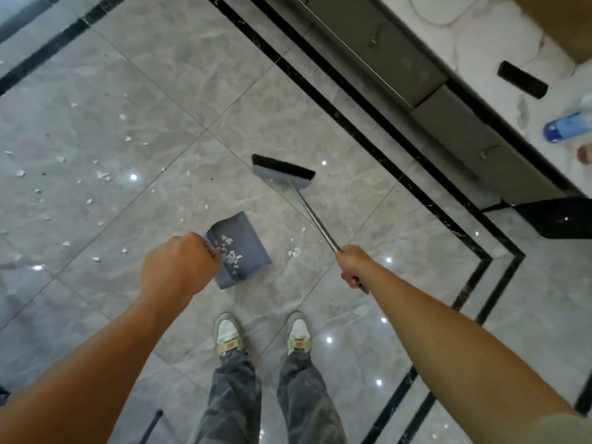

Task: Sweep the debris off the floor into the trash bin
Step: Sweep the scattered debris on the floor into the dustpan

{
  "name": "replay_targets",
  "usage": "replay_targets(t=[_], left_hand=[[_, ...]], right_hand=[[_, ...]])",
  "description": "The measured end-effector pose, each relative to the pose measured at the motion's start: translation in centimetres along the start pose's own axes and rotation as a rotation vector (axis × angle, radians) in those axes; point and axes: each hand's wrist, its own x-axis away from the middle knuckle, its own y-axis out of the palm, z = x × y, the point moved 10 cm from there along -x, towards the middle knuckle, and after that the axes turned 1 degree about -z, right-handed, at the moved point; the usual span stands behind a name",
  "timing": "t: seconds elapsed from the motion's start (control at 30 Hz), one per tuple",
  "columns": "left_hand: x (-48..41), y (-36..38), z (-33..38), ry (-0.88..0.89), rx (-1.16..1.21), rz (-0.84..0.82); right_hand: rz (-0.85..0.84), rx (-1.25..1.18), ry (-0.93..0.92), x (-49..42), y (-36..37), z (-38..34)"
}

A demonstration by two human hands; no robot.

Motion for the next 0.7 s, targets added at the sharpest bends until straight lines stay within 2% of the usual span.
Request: replay_targets(t=[0.2,0.3,0.47,0.7], left_hand=[[0.3,0.6,1.8,-0.002,0.019,-0.003],[0.5,0.6,1.4,-0.009,-0.008,0.003],[1.4,1.1,2.3,-0.020,-0.020,0.025],[3.4,2.3,3.4,-0.050,-0.057,0.069]], right_hand=[[0.009,0.269,-0.012,3.7,-2.6,9.2],[0.044,0.296,-0.044,6.2,-5.7,14.8],[0.180,0.140,-0.099,9.6,-10.4,23.1],[0.374,-0.366,0.091,1.6,-15.5,24.8]])
